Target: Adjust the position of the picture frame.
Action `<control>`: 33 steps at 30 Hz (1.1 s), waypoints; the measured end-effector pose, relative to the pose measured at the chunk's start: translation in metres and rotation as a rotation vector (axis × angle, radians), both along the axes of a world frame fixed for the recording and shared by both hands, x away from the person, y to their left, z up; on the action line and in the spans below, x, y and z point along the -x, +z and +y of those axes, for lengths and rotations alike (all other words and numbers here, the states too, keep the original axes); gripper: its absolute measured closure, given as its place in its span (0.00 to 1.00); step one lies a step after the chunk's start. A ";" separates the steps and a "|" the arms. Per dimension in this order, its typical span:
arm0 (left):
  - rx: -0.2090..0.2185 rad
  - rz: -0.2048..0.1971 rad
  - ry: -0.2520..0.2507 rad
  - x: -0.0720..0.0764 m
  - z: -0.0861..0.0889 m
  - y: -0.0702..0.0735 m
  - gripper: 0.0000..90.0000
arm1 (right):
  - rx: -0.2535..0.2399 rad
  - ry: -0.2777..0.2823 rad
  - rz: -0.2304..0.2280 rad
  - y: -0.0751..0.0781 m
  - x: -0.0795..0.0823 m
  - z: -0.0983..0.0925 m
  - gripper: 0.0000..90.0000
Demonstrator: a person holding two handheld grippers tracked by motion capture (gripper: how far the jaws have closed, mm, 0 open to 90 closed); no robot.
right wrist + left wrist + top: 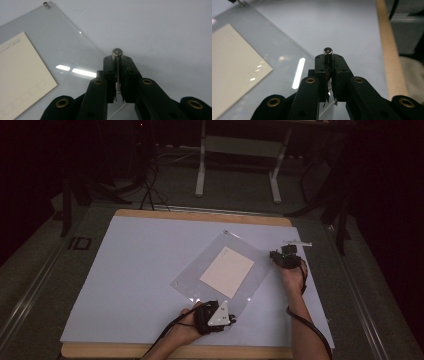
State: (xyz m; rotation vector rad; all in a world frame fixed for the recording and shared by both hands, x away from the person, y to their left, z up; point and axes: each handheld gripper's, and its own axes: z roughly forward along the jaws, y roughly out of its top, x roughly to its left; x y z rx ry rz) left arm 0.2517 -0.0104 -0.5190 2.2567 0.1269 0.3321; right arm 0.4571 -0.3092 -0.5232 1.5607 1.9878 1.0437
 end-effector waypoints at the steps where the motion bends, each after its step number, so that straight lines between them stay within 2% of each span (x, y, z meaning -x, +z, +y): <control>1: 0.007 0.004 -0.001 0.000 0.000 0.001 0.93 | -0.006 -0.002 -0.001 0.000 -0.002 0.001 0.93; 5: 0.013 0.007 0.002 0.002 0.003 0.004 0.93 | -0.028 0.009 0.009 0.001 -0.008 0.010 0.93; 10: 0.006 -0.010 0.021 0.010 0.008 0.009 0.93 | -0.055 0.037 0.013 0.003 -0.017 0.033 0.92; 11: 0.001 -0.017 0.029 0.012 0.010 0.010 0.93 | -0.072 0.052 0.009 0.006 -0.022 0.047 0.92; 14: 0.006 -0.024 0.055 0.016 0.017 0.013 0.93 | -0.088 0.090 0.008 0.009 -0.031 0.070 0.92; 18: 0.017 -0.023 0.081 0.020 0.027 0.013 0.93 | -0.080 0.154 0.003 0.015 -0.040 0.106 0.92; 20: 0.005 -0.020 0.090 0.020 0.029 0.014 0.94 | -0.072 0.185 0.002 0.018 -0.045 0.124 0.92; 24: 0.041 0.002 0.117 0.021 0.033 0.018 0.93 | -0.066 0.236 0.015 0.018 -0.053 0.159 0.92; 27: 0.038 -0.005 0.122 0.021 0.032 0.019 0.93 | -0.066 0.279 0.021 0.020 -0.056 0.185 0.92; 30: 0.046 -0.009 0.126 0.018 0.027 0.017 0.94 | -0.062 0.322 0.007 0.026 -0.058 0.209 0.91; 33: 0.059 0.020 0.119 0.012 0.020 0.013 0.94 | -0.042 0.351 0.019 0.027 -0.060 0.226 0.92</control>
